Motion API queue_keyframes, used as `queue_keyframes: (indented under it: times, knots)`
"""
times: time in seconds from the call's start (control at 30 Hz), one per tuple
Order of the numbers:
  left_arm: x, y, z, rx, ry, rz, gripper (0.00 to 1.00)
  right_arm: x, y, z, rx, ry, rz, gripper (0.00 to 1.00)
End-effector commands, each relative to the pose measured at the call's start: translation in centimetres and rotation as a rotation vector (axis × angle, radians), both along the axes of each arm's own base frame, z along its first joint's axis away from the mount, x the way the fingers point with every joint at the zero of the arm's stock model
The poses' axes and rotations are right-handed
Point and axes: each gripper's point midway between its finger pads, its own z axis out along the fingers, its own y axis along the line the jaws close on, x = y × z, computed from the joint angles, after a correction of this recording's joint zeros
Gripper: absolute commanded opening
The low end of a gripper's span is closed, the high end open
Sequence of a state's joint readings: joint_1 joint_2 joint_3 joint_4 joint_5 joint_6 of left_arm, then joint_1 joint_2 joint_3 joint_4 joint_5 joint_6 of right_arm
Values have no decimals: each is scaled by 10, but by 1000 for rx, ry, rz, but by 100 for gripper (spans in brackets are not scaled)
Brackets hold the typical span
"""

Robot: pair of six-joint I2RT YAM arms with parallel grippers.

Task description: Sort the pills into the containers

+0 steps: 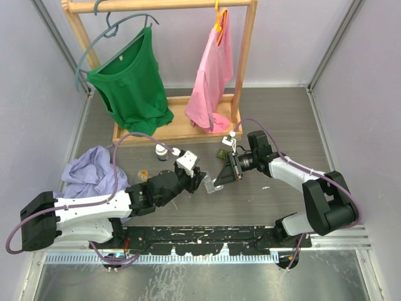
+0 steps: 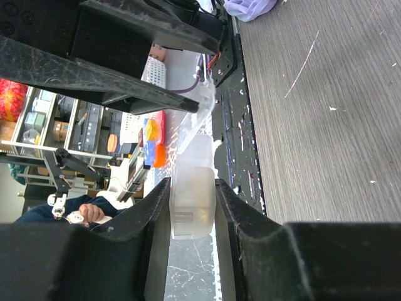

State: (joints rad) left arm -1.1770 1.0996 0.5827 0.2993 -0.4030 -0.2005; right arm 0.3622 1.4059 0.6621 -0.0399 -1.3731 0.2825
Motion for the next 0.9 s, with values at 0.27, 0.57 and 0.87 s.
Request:
queue_keyframes:
  times: [0.27,0.57,0.87]
  knots:
    - [1,2,32,-99,55,42,54,1,0,0,13,-34,6,1]
    - [-7,20,45,-212,87,51,86,7,0,-13,-28,-56,-32,1]
    - [-7,38,32,-300,158,91,98,20,-7,-36,-96,-46,-108,1]
